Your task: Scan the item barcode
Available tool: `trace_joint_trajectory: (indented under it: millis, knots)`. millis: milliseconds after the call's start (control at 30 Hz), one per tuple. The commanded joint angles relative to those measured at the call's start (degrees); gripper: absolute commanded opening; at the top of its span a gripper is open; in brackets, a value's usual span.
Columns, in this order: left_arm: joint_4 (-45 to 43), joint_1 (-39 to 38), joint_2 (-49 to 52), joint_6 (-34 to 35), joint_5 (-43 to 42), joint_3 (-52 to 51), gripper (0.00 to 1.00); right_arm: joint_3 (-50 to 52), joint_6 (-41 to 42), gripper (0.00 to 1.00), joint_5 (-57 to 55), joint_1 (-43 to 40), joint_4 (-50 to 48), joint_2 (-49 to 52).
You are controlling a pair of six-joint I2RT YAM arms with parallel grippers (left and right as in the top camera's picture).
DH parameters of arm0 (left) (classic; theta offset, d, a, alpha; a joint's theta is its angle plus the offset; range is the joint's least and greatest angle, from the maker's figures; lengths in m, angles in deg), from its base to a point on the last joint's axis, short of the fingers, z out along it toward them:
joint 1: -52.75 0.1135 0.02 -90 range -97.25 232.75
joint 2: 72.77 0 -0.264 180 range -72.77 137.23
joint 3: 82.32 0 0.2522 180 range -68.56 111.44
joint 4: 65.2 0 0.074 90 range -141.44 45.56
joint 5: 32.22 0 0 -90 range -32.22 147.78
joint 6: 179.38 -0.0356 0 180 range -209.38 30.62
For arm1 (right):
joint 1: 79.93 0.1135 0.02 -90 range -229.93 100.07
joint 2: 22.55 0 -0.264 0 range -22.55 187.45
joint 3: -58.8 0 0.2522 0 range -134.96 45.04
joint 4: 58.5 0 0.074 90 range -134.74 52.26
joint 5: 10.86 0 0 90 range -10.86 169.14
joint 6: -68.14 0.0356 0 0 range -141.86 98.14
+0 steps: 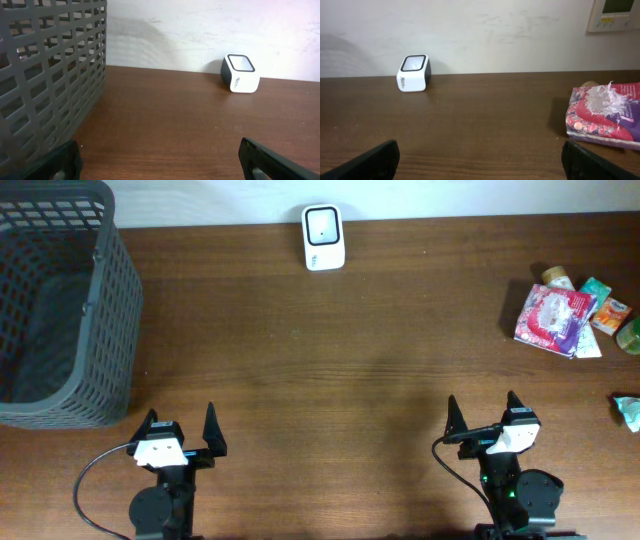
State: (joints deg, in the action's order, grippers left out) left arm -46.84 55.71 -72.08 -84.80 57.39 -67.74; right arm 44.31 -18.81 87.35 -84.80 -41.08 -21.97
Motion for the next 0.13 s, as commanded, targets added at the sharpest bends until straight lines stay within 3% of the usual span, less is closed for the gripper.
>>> trace_joint_trajectory:
  millis: [0, 100]
  knots:
    - [0.2, -0.2, -0.4, 0.7, 0.6, -0.3, 0.99, 0.4, 0.5, 0.99, -0.3, 0.5, 0.2, -0.4]
    - [0.2, -0.2, -0.4, 0.7, 0.6, -0.3, 0.99, 0.4, 0.4, 0.99, -0.3, 0.5, 0.2, -0.4]
